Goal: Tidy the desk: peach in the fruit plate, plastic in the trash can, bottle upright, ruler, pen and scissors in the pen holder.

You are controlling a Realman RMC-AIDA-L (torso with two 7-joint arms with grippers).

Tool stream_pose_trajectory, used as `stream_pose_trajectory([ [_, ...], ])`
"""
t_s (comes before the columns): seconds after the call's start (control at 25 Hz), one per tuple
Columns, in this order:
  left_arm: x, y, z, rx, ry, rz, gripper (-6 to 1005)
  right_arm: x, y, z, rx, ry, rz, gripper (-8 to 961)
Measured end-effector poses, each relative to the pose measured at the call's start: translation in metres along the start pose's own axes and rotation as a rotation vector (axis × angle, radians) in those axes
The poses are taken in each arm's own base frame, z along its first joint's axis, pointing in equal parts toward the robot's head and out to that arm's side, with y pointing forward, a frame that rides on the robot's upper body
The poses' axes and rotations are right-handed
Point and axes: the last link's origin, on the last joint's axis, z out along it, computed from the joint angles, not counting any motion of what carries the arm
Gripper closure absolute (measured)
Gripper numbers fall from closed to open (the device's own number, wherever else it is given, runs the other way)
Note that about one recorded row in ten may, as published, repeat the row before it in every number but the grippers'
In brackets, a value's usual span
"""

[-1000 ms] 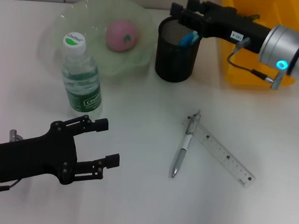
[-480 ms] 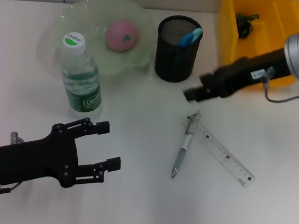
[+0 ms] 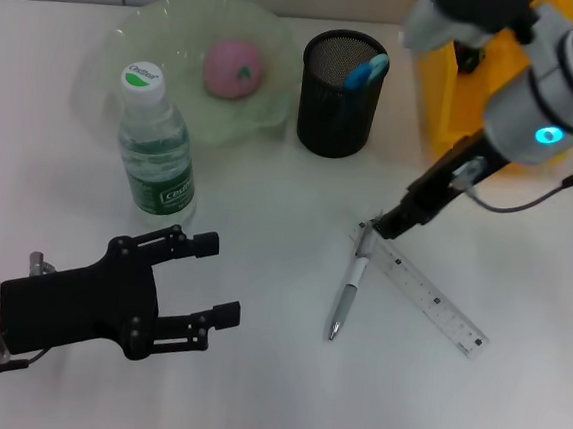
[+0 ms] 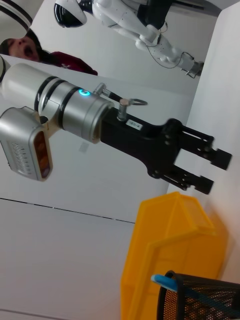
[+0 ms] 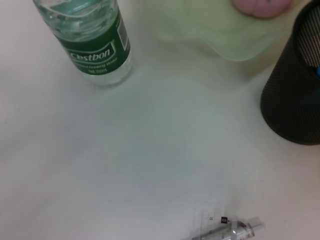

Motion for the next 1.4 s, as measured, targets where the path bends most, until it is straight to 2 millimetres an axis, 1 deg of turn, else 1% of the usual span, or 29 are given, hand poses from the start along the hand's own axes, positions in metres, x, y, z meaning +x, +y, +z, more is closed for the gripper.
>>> stream_pose_trajectory([
  [0.04,0.0,0.0,0.0,0.0,0.001,-0.001,170,-0.002,0.002,0.006,0.014,-0.002,-0.011,272],
  [0.08,0.0,0.0,0.0,0.0,0.001,-0.001,170,-0.002,0.002,0.006,0.014,-0.002,-0.011,273],
  [0.24,-0.001,0.001,0.0,0.002,0.0,-0.004,170,-0.001,0.003,0.017,0.021,0.006,-0.007,274],
  [0.36,-0.002,0.002,-0.001,0.003,0.0,-0.005,170,0.002,0.004,0.018,0.014,0.019,-0.001,274],
  [0.44,-0.002,0.002,-0.001,0.003,0.0,-0.006,170,0.008,0.007,0.017,-0.003,0.059,0.004,275],
  [0.68,-0.003,0.002,-0.002,0.006,0.0,-0.008,170,0.017,0.008,0.017,-0.004,0.119,0.009,276],
  [1.04,-0.003,0.002,-0.002,0.009,-0.002,-0.008,170,0.022,0.007,0.029,0.015,0.126,0.016,278],
  [1.2,-0.003,0.002,-0.002,0.009,-0.003,-0.008,170,0.022,0.008,0.034,0.016,0.127,0.012,324],
  [1.24,-0.003,0.002,-0.002,0.012,-0.004,-0.008,170,0.023,0.009,0.038,0.019,0.131,0.011,335],
  [1.4,-0.003,0.001,-0.002,0.013,-0.005,-0.008,170,0.023,0.01,0.041,0.025,0.133,0.008,412],
])
